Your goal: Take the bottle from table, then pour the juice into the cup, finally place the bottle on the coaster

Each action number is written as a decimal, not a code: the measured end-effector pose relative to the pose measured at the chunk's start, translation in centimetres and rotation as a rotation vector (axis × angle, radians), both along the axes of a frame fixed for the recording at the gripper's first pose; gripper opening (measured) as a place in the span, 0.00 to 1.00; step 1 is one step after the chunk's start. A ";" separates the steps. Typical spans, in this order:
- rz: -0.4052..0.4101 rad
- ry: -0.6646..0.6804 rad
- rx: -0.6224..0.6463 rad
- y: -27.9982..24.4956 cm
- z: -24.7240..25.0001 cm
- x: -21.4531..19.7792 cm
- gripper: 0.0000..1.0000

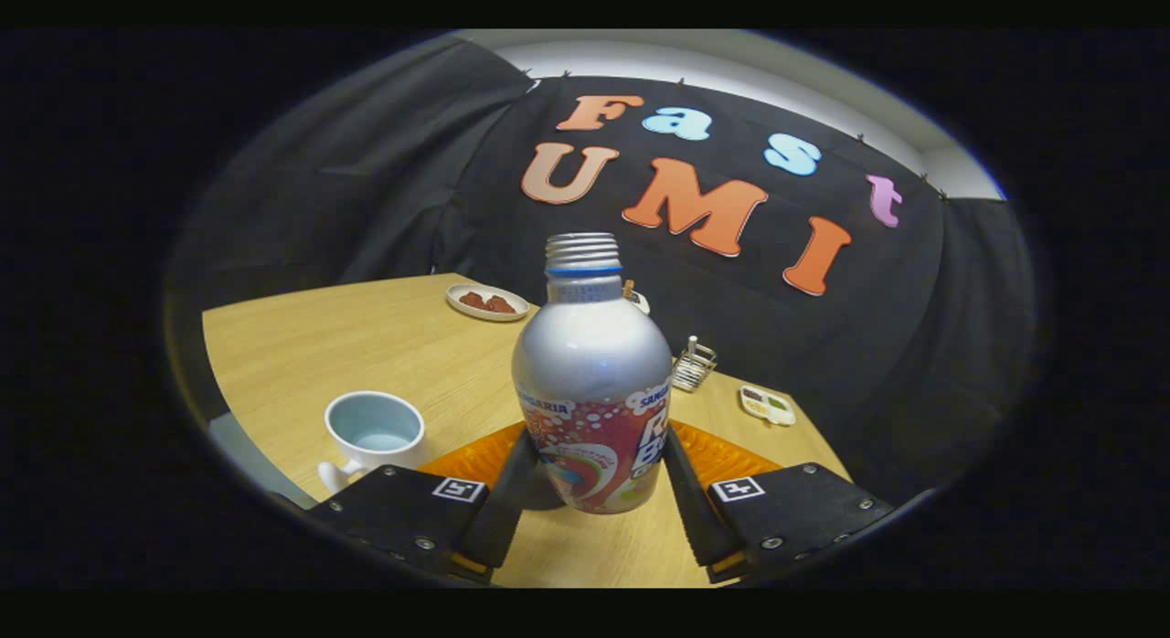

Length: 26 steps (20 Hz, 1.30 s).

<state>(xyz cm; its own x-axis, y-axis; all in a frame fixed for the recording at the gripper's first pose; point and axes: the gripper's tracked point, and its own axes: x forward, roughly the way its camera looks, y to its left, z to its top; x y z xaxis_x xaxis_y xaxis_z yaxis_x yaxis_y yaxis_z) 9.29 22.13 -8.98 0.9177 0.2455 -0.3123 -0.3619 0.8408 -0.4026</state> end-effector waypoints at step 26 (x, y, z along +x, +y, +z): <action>0.026 0.194 0.342 1.6 -8.6 2.9 0.78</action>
<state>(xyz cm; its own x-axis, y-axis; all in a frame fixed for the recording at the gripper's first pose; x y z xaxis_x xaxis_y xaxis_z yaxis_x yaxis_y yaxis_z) 12.19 23.72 -17.62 0.8416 0.3882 -0.3755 -0.4271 0.9039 -0.0228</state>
